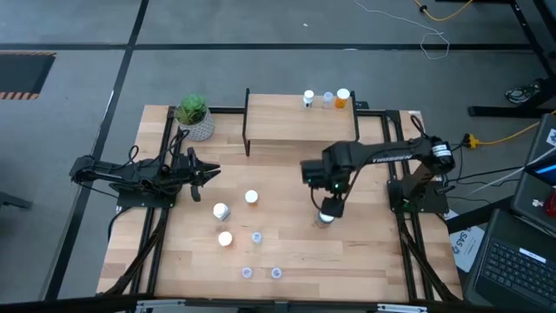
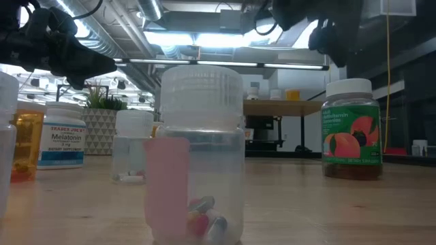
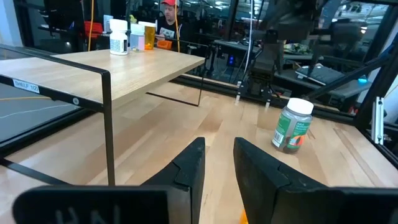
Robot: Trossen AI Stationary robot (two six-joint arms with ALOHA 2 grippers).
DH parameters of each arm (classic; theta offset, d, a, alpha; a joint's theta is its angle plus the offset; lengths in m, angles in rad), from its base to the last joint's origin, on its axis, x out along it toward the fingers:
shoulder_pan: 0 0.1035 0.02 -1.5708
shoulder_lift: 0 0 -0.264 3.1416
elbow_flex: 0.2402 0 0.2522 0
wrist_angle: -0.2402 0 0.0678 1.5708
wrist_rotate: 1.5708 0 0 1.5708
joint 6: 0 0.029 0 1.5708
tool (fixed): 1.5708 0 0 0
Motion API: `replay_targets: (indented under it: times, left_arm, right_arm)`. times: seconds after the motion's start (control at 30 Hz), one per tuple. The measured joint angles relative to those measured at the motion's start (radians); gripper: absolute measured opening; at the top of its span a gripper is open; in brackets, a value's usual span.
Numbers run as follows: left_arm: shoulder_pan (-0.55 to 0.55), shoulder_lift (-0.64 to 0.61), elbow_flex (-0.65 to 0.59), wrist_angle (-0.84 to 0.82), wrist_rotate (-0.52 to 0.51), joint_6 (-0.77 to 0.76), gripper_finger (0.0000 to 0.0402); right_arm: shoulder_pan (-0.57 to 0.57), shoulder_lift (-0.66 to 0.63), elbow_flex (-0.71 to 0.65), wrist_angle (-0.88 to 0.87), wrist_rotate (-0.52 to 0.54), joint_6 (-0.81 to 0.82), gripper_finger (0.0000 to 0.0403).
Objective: Pick and place medicine bottles onto shelf by color
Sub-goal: Put the green pill bottle on the shelf
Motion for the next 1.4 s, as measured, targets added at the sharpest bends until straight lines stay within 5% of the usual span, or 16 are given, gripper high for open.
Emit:
replay_targets:
  times: [0.5,0.67,0.83,1.0,1.4]
  left_arm:
    - [0.000,0.000,0.000,-0.003,0.000,0.004,0.0080]
    - [0.000,0.000,0.000,-0.003,0.000,0.004,0.0080]
    - [0.000,0.000,0.000,-0.003,0.000,0.004,0.0080]
    - [0.000,0.000,0.000,-0.003,0.000,0.004,0.0080]
    - [0.000,0.000,0.000,-0.003,0.000,0.004,0.0080]
  right_arm:
    - [0.053,0.006,-0.012,0.178,0.025,0.163,0.0275]
    - [0.053,0.006,-0.012,0.178,0.022,0.283,0.0275]
    - [0.053,0.006,-0.012,0.179,0.025,0.239,0.0275]
    - [0.053,0.006,-0.012,0.140,0.147,0.402,0.0279]
    - [0.119,0.006,-0.074,0.162,0.132,0.446,0.0316]
